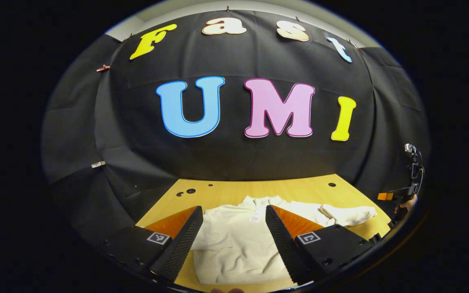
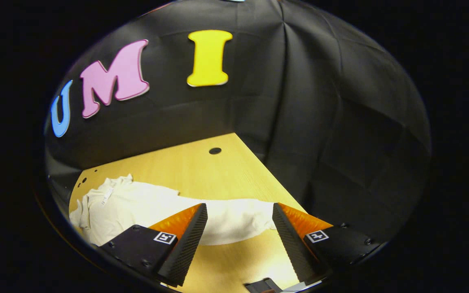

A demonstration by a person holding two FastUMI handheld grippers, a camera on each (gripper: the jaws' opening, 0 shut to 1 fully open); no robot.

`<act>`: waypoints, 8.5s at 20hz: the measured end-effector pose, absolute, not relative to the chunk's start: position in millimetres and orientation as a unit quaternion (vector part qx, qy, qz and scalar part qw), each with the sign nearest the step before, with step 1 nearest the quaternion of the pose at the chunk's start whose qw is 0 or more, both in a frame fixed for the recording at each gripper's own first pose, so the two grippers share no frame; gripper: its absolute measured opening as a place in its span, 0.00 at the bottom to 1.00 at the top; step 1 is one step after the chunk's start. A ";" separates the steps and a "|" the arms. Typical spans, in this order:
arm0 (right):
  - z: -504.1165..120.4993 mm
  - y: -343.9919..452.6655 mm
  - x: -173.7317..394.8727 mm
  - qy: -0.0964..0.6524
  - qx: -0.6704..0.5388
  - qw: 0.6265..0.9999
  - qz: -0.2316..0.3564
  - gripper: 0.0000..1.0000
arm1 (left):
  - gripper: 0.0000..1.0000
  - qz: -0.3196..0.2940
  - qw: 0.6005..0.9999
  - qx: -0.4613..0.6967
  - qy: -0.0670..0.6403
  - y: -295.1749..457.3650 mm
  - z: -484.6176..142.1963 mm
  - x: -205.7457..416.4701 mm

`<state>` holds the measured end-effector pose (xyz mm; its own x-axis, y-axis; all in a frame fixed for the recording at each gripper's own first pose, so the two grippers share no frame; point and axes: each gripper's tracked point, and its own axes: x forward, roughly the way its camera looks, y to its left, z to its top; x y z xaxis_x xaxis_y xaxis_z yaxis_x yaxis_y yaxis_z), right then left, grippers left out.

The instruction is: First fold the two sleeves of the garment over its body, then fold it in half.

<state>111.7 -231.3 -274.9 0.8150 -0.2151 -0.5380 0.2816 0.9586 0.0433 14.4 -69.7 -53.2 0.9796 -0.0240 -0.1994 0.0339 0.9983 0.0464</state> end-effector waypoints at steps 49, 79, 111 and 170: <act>-227.7 -48.1 69.4 0.225 0.104 0.964 -0.090 0.16 | 0.96 -0.037 0.994 -0.018 0.098 39.6 -71.3 48.9; -375.8 275.2 121.7 0.377 0.006 0.924 0.063 0.15 | 0.97 0.042 0.984 -0.052 0.162 238.6 -168.3 76.5; -327.4 253.0 40.5 0.384 0.104 0.910 0.115 0.95 | 0.99 0.051 0.927 -0.029 0.371 273.0 -347.4 137.4; -375.4 -47.1 51.4 0.425 0.169 0.888 0.055 0.95 | 0.21 -0.149 0.935 0.033 0.320 -223.9 -289.5 179.9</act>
<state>51.4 -47.1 -375.4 0.6324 0.2414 -0.7361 0.0459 0.9369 0.3467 179.9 -223.9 -289.5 0.7502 -0.2573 -0.6091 0.2999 0.9534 -0.0334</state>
